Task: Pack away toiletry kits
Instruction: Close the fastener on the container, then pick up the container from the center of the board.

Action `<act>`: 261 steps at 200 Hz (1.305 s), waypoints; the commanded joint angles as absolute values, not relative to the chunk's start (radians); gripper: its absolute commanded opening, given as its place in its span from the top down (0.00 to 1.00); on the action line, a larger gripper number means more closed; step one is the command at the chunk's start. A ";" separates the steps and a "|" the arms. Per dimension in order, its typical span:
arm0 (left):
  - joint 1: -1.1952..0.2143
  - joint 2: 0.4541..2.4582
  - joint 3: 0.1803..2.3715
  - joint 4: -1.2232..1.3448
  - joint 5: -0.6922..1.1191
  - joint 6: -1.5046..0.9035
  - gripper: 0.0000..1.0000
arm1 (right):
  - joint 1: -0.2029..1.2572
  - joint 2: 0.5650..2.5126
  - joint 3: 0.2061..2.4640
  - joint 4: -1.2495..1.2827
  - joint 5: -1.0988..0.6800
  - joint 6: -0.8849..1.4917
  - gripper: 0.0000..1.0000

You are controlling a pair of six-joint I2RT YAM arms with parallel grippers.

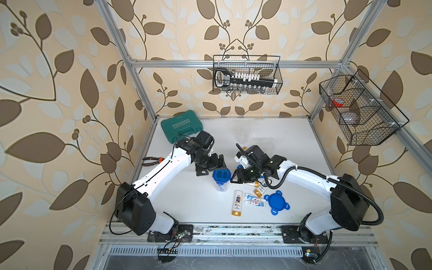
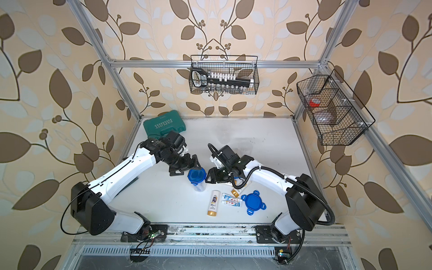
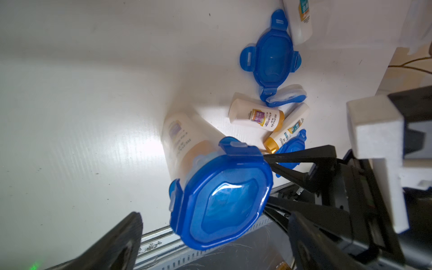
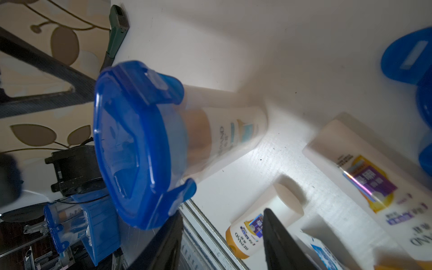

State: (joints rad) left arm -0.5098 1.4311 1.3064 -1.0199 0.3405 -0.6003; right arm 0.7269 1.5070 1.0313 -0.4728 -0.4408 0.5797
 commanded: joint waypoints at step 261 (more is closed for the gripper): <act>-0.821 1.716 1.539 -1.278 -0.158 -0.590 0.34 | 0.477 1.185 0.942 -0.645 -0.417 0.482 0.07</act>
